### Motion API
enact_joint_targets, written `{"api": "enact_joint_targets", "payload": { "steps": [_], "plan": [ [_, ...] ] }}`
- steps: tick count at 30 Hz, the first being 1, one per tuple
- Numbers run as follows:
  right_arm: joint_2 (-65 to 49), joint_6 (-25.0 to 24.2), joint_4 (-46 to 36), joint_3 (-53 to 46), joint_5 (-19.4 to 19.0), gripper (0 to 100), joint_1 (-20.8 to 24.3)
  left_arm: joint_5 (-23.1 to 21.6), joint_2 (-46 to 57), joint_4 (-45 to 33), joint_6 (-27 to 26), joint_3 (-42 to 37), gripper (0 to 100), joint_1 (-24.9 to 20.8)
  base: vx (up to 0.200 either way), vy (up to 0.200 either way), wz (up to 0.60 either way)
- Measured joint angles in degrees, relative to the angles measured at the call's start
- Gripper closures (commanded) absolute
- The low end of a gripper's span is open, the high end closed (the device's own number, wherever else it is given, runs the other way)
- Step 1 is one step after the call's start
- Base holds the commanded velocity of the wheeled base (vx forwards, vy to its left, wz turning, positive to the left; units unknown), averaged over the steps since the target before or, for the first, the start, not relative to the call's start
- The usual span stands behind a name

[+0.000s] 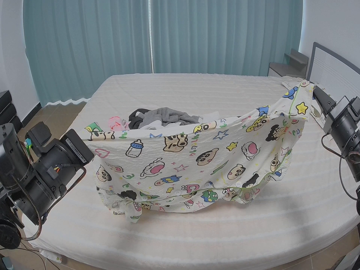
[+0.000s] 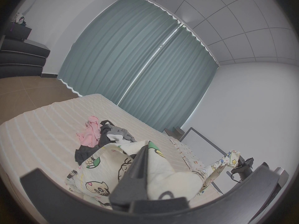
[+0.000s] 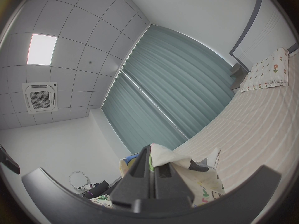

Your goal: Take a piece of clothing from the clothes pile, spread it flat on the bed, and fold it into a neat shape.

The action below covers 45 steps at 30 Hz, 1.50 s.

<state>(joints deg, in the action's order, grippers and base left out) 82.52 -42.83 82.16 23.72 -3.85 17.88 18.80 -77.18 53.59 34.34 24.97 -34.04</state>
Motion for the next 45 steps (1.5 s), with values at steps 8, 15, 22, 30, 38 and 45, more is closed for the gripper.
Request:
{"api": "enact_joint_targets", "payload": {
  "steps": [8, 15, 22, 30, 38, 45],
  "plan": [
    [-0.1, 0.1, 0.1, 0.0, 0.0, 100, -0.2, 0.1, 0.0, 0.0, 0.0, -0.1, 100, 0.0, 0.000, -0.200, 0.00],
    [-0.2, 0.3, 0.0, 0.0, 0.0, 100, -0.4, 0.1, -0.1, 0.0, 0.0, -0.1, 100, 0.0, 0.000, -0.200, 0.00],
    [-0.3, 0.3, 0.1, 0.1, 0.0, 100, -0.6, 0.1, -0.1, 0.0, 0.0, -0.2, 100, 0.0, 0.000, -0.200, 0.00],
    [-0.3, 0.3, 0.1, 0.1, 0.0, 100, -1.0, 0.1, -0.1, 0.0, 0.0, -0.2, 100, -0.1, 0.000, -0.200, 0.00],
    [-0.3, 0.3, 0.1, 0.1, -0.1, 100, -1.2, 0.1, 0.0, 0.0, -0.1, -0.2, 100, -0.1, 0.000, -0.200, 0.00],
    [-0.5, 0.3, 0.1, 0.2, -0.2, 100, -1.8, 0.1, 0.3, 0.0, -0.1, -0.2, 100, -0.1, 0.000, -0.200, 0.00]
  ]
}}
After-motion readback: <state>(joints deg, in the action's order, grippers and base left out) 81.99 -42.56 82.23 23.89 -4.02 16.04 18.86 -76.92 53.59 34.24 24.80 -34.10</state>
